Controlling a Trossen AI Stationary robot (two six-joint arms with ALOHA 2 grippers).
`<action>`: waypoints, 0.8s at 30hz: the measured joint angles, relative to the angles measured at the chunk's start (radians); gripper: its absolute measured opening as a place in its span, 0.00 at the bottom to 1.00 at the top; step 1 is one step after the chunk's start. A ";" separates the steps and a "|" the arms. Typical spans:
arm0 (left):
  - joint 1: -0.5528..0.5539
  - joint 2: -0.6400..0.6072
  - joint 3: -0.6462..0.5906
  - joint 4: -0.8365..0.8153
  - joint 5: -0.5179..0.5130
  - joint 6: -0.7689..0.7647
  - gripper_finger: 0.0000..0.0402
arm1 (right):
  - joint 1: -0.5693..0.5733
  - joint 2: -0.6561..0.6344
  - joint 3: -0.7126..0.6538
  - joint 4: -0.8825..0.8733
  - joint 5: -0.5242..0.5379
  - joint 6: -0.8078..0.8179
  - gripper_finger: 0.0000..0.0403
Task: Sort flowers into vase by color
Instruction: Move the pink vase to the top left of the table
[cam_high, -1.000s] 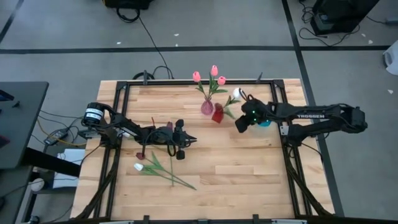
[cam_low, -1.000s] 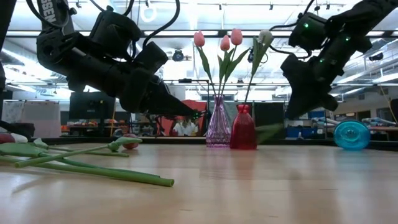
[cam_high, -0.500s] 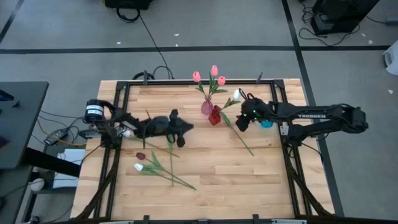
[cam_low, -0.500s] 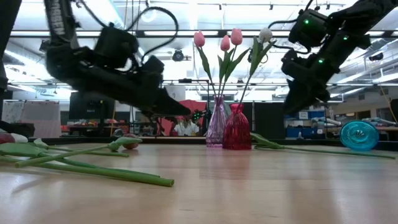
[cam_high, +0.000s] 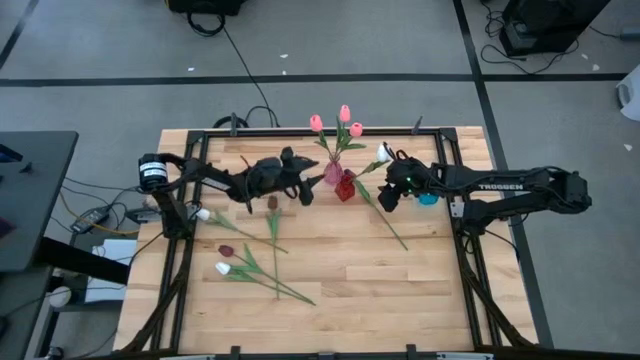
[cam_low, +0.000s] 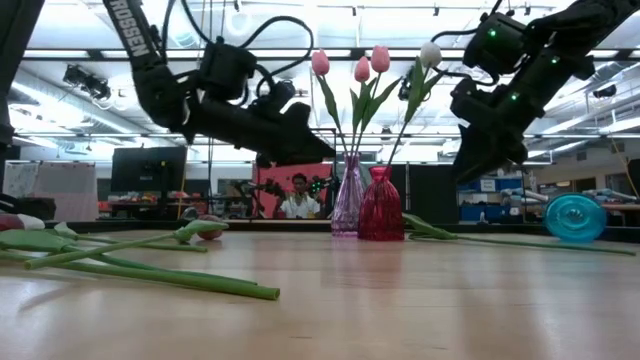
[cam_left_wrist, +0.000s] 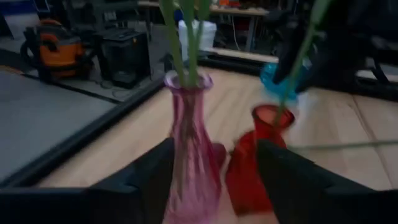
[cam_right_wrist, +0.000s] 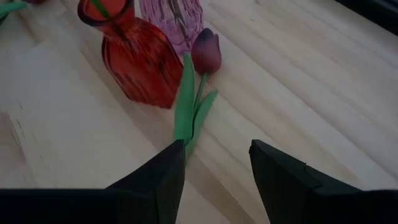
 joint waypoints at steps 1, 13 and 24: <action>0.005 0.003 0.014 -0.005 0.007 0.009 0.63 | 0.000 0.000 0.000 0.003 0.001 -0.004 0.48; 0.036 0.200 0.232 -0.020 -0.012 0.010 0.70 | 0.028 0.000 0.000 0.039 -0.022 -0.026 0.48; 0.049 0.230 0.273 -0.020 -0.025 0.023 0.55 | 0.069 0.000 0.000 0.073 0.012 -0.029 0.47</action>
